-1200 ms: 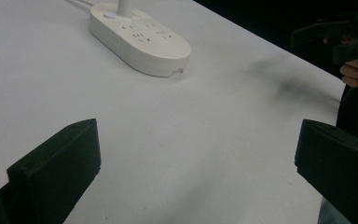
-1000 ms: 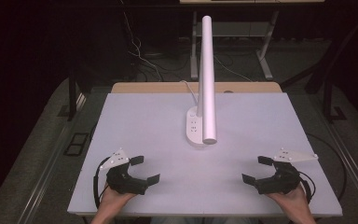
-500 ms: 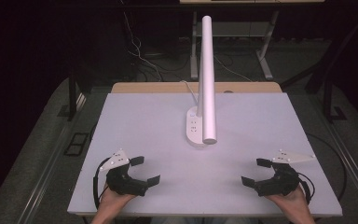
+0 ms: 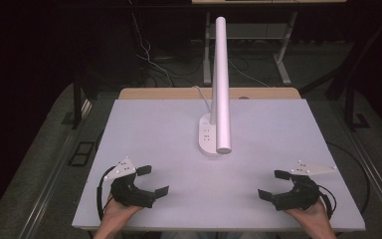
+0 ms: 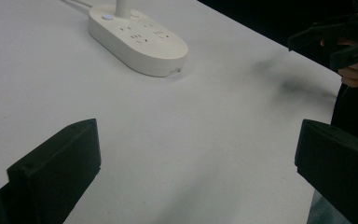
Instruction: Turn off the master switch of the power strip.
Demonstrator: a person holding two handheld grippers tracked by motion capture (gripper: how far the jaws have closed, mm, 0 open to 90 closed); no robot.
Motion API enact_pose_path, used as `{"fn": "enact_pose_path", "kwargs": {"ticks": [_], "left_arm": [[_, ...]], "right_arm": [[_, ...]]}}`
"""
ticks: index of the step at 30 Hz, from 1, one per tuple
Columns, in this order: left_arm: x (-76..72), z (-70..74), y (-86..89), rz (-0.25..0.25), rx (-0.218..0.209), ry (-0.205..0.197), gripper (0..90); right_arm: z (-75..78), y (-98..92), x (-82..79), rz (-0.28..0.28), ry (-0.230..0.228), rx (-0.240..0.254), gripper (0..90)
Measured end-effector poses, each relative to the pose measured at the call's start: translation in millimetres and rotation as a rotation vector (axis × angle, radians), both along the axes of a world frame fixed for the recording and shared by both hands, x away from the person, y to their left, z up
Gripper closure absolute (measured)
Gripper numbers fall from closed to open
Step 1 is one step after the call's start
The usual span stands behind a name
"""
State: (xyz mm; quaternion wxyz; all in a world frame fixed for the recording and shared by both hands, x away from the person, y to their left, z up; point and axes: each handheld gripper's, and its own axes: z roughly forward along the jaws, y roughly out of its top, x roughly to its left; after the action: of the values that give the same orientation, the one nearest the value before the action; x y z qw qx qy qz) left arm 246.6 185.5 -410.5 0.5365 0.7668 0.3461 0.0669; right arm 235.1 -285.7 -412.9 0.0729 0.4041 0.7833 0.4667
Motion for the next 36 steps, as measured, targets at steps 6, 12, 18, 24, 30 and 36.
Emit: {"fn": "enact_pose_path", "kwargs": {"ticks": [6,12,18,24,30,36], "left_arm": [[2.1,4.7,-2.4,-0.02,0.017,-0.002,0.0],[5.3,6.1,-3.5,-0.035,0.029,0.004,0.0],[9.1,10.7,-3.4,-0.041,0.04,0.01,0.0],[12.0,11.6,-2.8,-0.036,0.048,0.012,0.0],[16.4,15.4,-4.2,-0.042,0.058,0.014,0.0],[22.8,21.2,-5.7,-0.053,0.072,0.014,0.0]], "right_arm": [[0.7,-2.1,-0.3,-0.006,0.003,0.006,0.4],[0.0,-4.0,-0.1,-0.013,0.011,0.011,0.4],[-0.7,-4.4,0.1,-0.014,0.02,0.012,0.4],[-1.7,-4.2,0.9,-0.009,0.016,0.005,0.4],[-2.4,-3.5,0.8,-0.007,0.017,0.0,0.4],[-3.2,-3.3,1.0,-0.01,0.017,-0.003,0.4]]}}
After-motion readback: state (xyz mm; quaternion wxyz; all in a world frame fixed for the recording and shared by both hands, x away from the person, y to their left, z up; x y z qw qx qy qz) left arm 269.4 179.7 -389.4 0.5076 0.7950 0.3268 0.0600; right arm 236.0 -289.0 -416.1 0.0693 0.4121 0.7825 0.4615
